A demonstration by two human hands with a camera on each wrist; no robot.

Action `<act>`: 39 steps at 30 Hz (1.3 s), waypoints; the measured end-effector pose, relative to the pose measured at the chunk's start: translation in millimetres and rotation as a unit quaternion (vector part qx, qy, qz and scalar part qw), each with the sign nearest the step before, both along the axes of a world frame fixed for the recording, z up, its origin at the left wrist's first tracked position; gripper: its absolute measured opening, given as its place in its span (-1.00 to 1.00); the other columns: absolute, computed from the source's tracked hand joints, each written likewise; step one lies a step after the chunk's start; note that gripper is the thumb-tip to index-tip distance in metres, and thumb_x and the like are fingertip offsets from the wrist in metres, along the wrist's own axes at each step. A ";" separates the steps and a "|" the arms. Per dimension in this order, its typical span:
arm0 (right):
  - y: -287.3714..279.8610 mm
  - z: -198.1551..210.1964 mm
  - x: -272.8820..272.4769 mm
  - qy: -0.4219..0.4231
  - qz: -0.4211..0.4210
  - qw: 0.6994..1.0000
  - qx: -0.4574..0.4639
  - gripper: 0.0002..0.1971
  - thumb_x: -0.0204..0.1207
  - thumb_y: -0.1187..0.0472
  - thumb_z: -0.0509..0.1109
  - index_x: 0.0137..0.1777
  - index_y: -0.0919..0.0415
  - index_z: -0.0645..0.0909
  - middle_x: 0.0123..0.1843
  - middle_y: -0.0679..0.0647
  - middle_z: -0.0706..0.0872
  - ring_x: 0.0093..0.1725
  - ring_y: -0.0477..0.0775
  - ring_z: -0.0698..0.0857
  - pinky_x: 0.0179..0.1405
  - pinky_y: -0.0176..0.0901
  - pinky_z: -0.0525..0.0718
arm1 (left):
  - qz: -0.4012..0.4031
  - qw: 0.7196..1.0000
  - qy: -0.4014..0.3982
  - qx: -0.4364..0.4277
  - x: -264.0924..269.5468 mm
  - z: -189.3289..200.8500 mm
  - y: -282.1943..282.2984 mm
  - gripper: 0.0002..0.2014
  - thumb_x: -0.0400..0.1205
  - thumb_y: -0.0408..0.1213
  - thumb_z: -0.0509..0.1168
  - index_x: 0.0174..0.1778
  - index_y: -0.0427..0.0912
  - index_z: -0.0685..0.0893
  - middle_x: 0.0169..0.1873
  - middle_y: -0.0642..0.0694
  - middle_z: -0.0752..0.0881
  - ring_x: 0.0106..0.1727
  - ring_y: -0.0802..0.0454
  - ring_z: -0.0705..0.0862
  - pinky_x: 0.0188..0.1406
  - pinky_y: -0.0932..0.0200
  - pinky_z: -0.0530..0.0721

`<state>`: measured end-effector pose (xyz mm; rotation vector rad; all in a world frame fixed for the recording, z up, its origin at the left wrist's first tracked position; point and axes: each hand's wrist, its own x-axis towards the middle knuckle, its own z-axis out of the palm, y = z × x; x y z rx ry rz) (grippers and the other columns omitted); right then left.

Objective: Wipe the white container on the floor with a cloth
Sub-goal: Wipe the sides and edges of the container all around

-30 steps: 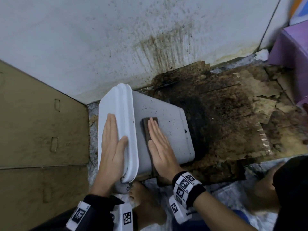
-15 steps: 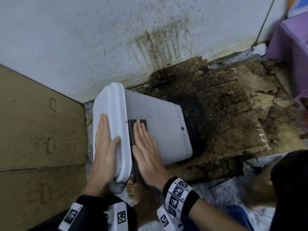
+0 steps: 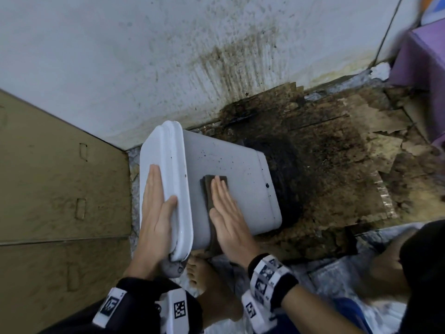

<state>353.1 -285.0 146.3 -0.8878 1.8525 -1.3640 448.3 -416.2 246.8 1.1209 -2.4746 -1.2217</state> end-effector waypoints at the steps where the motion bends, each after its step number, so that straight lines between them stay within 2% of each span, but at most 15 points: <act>1: 0.9 -11.1 -8.6 -0.003 -0.008 1.000 0.015 -0.43 0.86 0.09 -0.13 0.78 -0.15 -0.25 0.80 -0.34 -0.28 0.77 -0.33 -0.26 0.82 -0.02 -0.19 | 0.002 1.000 0.000 0.006 0.0 0.9 0.3 -0.34 0.91 -0.07 0.06 0.87 0.25 -0.12 0.78 0.55 -0.12 0.79 0.50 -0.11 0.88 -0.14 -0.08; 3: 1.6 -22.7 -15.1 -0.026 -0.054 0.997 0.042 -0.44 0.87 0.10 -0.13 0.80 -0.09 -0.22 0.80 -0.32 -0.27 0.76 -0.35 -0.26 0.82 0.09 -0.11 | -0.003 1.000 0.003 0.005 -0.1 1.7 2.1 -0.33 0.89 -0.04 0.06 0.87 0.23 -0.13 0.79 0.53 -0.13 0.79 0.50 -0.13 0.88 -0.09 -0.10; 6: 5.0 -3.7 10.5 -0.058 -0.094 0.993 0.032 -0.43 0.81 -0.01 -0.18 0.79 -0.12 -0.20 0.81 -0.31 -0.24 0.76 -0.36 -0.26 0.82 0.06 -0.14 | -0.012 1.000 0.002 -0.009 -1.7 0.1 2.0 -0.30 0.83 0.02 0.03 0.87 0.20 -0.14 0.79 0.52 -0.14 0.79 0.50 -0.15 0.88 -0.04 -0.13; 9: 18.5 19.3 45.7 -0.041 -0.076 0.996 0.006 -0.43 0.82 0.02 -0.18 0.80 -0.12 -0.18 0.82 -0.35 -0.21 0.78 -0.31 -0.23 0.81 -0.04 -0.20 | -0.005 1.000 -0.001 -0.002 -1.1 -1.5 0.3 -0.29 0.82 0.05 0.03 0.87 0.23 -0.14 0.79 0.53 -0.14 0.78 0.51 -0.13 0.88 -0.05 -0.11; 12: 3.2 13.3 26.7 -0.032 -0.071 0.997 -0.004 -0.43 0.81 0.03 -0.15 0.80 -0.14 -0.15 0.81 -0.37 -0.19 0.77 -0.33 -0.20 0.80 -0.10 -0.17 | -0.008 1.000 0.004 0.000 -1.8 -2.1 -0.3 -0.29 0.83 0.04 0.04 0.87 0.24 -0.15 0.79 0.51 -0.13 0.80 0.48 -0.12 0.88 -0.08 -0.10; 14: -17.7 8.2 1.7 -0.009 -0.052 0.999 0.009 -0.41 0.77 -0.04 -0.19 0.80 -0.14 -0.18 0.79 -0.37 -0.21 0.76 -0.37 -0.22 0.81 -0.07 -0.14 | -0.013 1.000 0.000 0.000 -2.6 -2.6 -0.3 -0.30 0.83 0.03 0.03 0.87 0.23 -0.15 0.80 0.50 -0.14 0.80 0.47 -0.13 0.88 -0.04 -0.11; 16: -25.8 7.4 -6.6 -0.003 -0.043 0.999 0.007 -0.41 0.80 -0.02 -0.17 0.81 -0.12 -0.19 0.80 -0.36 -0.23 0.76 -0.37 -0.24 0.80 -0.08 -0.16 | -0.015 1.000 -0.003 -0.003 -1.6 -2.2 -0.3 -0.31 0.84 0.02 0.02 0.87 0.21 -0.15 0.81 0.48 -0.14 0.79 0.49 -0.14 0.87 0.00 -0.12; 19: -2.4 11.1 14.7 -0.007 -0.035 0.999 -0.002 -0.42 0.83 0.05 -0.13 0.82 -0.10 -0.16 0.81 -0.36 -0.21 0.78 -0.32 -0.20 0.78 -0.18 -0.21 | -0.010 1.000 0.000 -0.007 -1.0 -2.4 -1.5 -0.31 0.84 0.01 0.03 0.87 0.20 -0.13 0.80 0.50 -0.14 0.78 0.52 -0.15 0.87 -0.01 -0.13; 22: 17.3 9.5 29.3 0.010 -0.036 0.999 -0.006 -0.42 0.80 0.00 -0.18 0.81 -0.09 -0.15 0.81 -0.38 -0.19 0.79 -0.27 -0.17 0.76 -0.25 -0.23 | -0.006 1.000 0.008 -0.002 -4.7 -3.0 0.9 -0.30 0.83 0.01 0.04 0.86 0.22 -0.14 0.81 0.47 -0.14 0.79 0.50 -0.14 0.86 0.04 -0.13; 26: -20.3 10.1 -5.8 0.015 -0.015 1.000 0.003 -0.43 0.85 0.07 -0.12 0.79 -0.17 -0.22 0.73 -0.49 -0.31 0.75 -0.38 -0.25 0.65 -0.44 -0.33 | -0.010 1.000 0.005 0.002 -4.9 -1.7 1.6 -0.33 0.90 -0.07 0.05 0.87 0.19 -0.15 0.82 0.44 -0.15 0.79 0.51 -0.15 0.83 0.12 -0.14; 28: -28.5 14.0 -9.9 0.023 -0.011 1.000 0.001 -0.42 0.86 0.10 -0.10 0.77 -0.20 -0.25 0.72 -0.49 -0.33 0.75 -0.38 -0.27 0.65 -0.43 -0.34 | -0.010 1.000 -0.001 0.005 -2.1 -0.2 1.0 -0.34 0.91 -0.08 0.04 0.87 0.19 -0.15 0.82 0.44 -0.14 0.78 0.51 -0.14 0.82 0.15 -0.14; 32: 5.8 23.5 23.3 0.015 -0.016 1.000 -0.016 -0.41 0.86 0.17 -0.08 0.81 -0.12 -0.19 0.81 -0.37 -0.23 0.79 -0.27 -0.20 0.75 -0.28 -0.26 | -0.009 1.000 0.003 -0.006 -2.4 0.8 3.1 -0.32 0.86 0.00 0.03 0.87 0.18 -0.13 0.82 0.42 -0.13 0.80 0.47 -0.14 0.84 0.10 -0.15; 34: 12.2 22.2 27.0 0.017 -0.014 1.000 -0.015 -0.42 0.84 0.15 -0.09 0.80 -0.13 -0.17 0.81 -0.39 -0.22 0.79 -0.27 -0.18 0.75 -0.27 -0.25 | -0.009 1.000 0.000 -0.009 -4.4 0.4 6.0 -0.32 0.85 0.02 0.02 0.87 0.19 -0.14 0.83 0.41 -0.14 0.81 0.46 -0.15 0.86 0.04 -0.16; 37: -19.0 19.7 -4.4 0.022 -0.011 1.000 -0.013 -0.43 0.84 0.08 -0.11 0.78 -0.21 -0.21 0.78 -0.41 -0.27 0.77 -0.33 -0.22 0.74 -0.27 -0.24 | -0.007 1.000 0.002 -0.006 -6.9 1.2 5.6 -0.32 0.86 0.01 0.01 0.87 0.20 -0.14 0.83 0.41 -0.14 0.81 0.46 -0.15 0.88 -0.03 -0.14; 39: -36.8 21.7 -20.5 0.015 0.002 1.000 -0.010 -0.43 0.87 0.08 -0.11 0.79 -0.18 -0.23 0.77 -0.40 -0.30 0.75 -0.37 -0.27 0.70 -0.28 -0.27 | -0.004 1.000 -0.004 -0.003 -5.0 2.2 2.2 -0.32 0.86 0.01 0.01 0.88 0.19 -0.13 0.82 0.43 -0.13 0.80 0.48 -0.14 0.89 -0.05 -0.13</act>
